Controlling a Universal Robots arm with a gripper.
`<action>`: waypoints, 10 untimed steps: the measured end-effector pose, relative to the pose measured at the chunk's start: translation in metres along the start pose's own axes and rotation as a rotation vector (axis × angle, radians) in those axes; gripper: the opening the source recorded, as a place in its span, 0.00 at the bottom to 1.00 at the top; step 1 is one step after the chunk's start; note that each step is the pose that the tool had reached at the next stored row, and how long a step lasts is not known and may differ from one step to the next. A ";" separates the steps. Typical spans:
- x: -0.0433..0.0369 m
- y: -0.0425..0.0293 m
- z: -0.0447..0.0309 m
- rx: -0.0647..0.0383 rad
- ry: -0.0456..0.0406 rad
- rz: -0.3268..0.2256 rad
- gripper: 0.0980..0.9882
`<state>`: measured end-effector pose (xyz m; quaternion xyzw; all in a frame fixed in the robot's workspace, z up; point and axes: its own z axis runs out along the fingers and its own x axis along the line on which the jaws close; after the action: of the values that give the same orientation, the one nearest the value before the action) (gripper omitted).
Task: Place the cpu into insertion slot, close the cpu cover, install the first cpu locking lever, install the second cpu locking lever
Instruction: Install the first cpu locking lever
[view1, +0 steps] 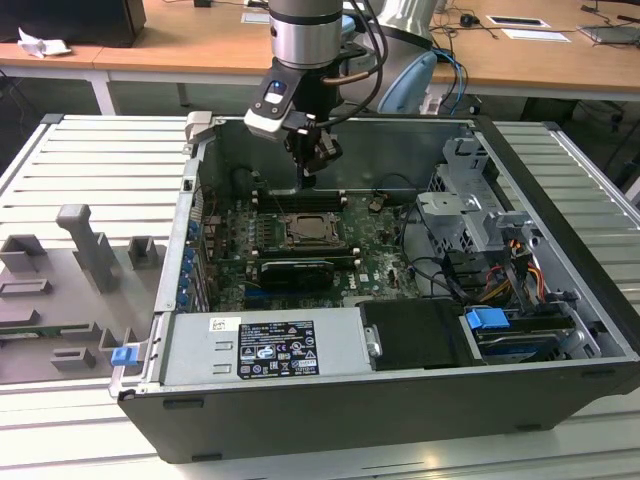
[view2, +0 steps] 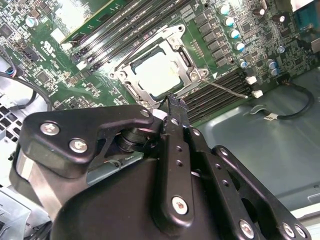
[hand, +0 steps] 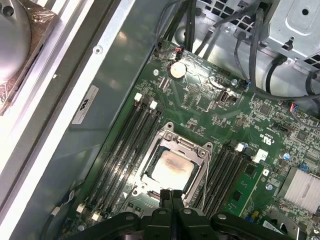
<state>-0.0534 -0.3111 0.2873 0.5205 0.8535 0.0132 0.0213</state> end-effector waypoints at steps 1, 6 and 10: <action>0.0000 0.0000 0.0000 0.000 0.0001 -0.003 0.01; -0.0001 0.0000 0.0000 0.000 0.0008 -0.016 0.01; -0.0001 -0.0001 0.0000 -0.001 0.0012 -0.026 0.01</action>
<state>-0.0534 -0.3112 0.2872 0.5092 0.8603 0.0135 0.0212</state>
